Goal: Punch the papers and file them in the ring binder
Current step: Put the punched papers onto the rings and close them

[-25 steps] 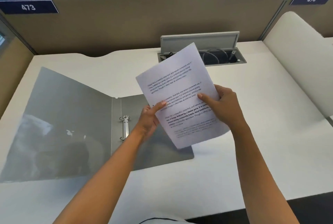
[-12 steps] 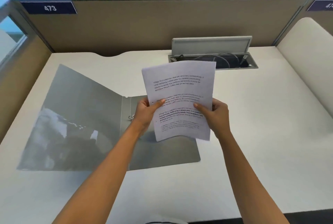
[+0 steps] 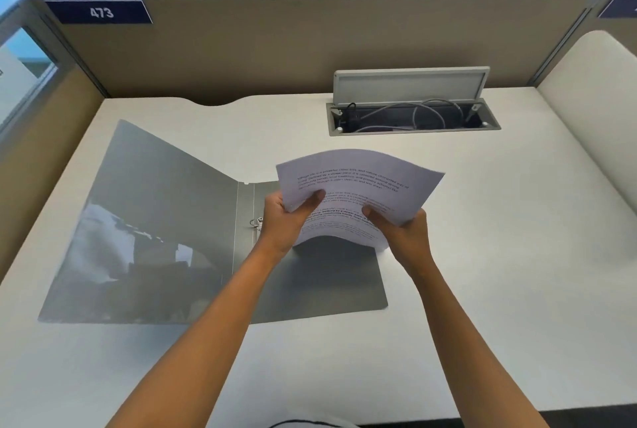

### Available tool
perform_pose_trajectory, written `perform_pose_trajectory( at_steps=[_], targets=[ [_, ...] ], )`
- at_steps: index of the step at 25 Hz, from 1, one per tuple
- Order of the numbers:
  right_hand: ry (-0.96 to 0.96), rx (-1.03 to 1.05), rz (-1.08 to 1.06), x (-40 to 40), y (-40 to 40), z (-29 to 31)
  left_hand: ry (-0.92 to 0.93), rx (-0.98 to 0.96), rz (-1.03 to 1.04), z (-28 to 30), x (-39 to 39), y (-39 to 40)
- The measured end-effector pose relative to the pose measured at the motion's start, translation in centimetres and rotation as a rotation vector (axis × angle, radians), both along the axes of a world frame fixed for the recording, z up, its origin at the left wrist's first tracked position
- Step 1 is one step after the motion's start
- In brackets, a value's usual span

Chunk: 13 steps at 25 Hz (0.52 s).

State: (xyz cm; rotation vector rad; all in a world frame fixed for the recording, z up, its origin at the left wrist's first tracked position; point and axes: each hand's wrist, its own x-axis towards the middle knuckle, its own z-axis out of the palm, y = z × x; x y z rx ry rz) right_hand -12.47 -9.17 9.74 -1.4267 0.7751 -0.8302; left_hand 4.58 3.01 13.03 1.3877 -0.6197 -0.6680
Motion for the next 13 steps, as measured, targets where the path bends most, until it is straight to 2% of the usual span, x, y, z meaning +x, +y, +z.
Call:
perform_pose_trajectory(
  at_steps=[13],
  targets=[
    [0.005,0.036,0.037,-0.1,0.6,-1.7,-0.048,0.040,0.072,-2.1,-0.5,0.2]
  ],
)
